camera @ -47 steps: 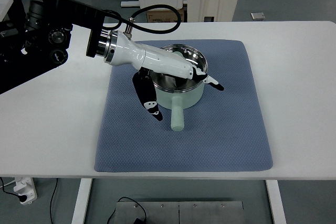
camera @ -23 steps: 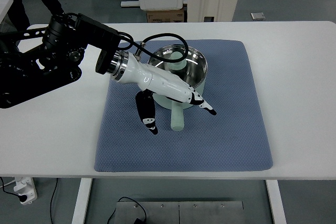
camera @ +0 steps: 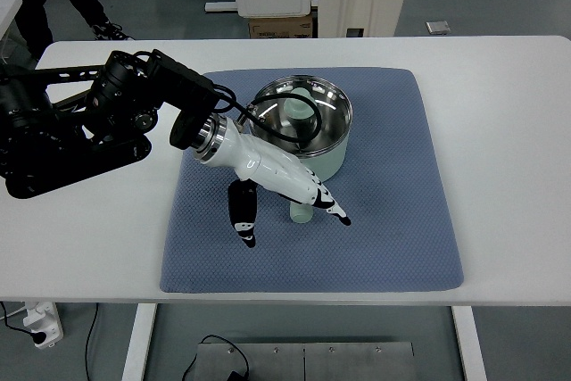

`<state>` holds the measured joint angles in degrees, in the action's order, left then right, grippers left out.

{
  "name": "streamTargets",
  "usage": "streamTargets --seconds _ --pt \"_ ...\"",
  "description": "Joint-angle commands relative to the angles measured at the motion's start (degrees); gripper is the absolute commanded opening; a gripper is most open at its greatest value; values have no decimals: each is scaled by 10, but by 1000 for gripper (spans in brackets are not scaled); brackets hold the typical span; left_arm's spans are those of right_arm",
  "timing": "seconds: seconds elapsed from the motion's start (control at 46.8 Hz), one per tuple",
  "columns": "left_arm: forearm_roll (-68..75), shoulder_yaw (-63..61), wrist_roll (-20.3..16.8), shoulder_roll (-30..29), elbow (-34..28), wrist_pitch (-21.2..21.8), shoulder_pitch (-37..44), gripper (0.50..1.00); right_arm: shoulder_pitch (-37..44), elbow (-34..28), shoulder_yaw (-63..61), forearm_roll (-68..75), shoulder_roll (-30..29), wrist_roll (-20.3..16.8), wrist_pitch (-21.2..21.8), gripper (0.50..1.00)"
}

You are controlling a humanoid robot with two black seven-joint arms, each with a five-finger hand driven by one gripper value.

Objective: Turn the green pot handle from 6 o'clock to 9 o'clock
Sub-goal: 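Push the green handle with the left hand, rotating the pot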

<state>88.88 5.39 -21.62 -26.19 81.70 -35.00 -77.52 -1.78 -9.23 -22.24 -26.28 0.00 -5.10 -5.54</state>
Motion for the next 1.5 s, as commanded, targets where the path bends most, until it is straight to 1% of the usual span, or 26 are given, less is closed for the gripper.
streamTargets --seconds 0.0,0.235,0.684,1.176,1.476 --pt "16 -10 0 6 -2 0 -1 1000 0 0 0 0 0 0 0 1000" --pt "34 -26 1 17 -7 0 -3 1000 0 0 0 0 0 0 0 1000" --pt "55 -49 6 18 -12 0 -10 1000 0 0 0 0 0 0 0 1000" --pt "60 -78 10 2 -12 0 -46 1000 0 0 0 0 0 0 0 1000" --pt "83 -108 10 -6 -10 0 -47 1000 0 0 0 0 0 0 0 1000"
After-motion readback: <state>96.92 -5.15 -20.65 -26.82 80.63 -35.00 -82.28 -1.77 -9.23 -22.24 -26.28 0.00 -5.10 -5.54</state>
